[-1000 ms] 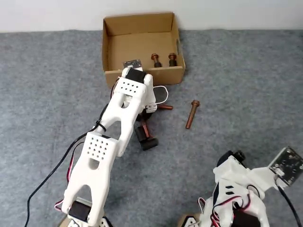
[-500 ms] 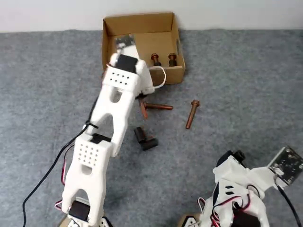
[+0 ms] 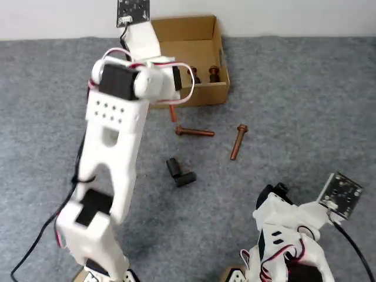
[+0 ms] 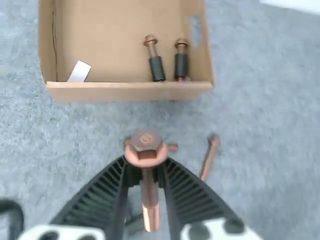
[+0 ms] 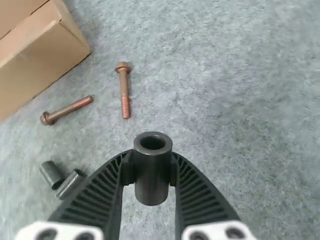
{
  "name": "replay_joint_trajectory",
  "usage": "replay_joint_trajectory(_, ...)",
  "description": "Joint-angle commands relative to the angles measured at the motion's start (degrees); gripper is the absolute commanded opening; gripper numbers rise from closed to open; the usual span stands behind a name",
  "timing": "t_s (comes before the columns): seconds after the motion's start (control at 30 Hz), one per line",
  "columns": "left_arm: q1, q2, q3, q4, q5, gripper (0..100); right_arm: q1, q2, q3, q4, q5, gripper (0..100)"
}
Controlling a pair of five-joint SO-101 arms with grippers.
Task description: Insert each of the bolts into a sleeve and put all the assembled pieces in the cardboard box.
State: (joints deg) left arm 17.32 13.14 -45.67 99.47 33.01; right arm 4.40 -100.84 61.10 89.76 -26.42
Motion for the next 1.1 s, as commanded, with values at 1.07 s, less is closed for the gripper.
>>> replay_joint_trajectory(1.07,3.5,-95.0,97.5,-44.4,-13.5,0,-33.7,0.3,4.2,-13.3,24.3,0.8)
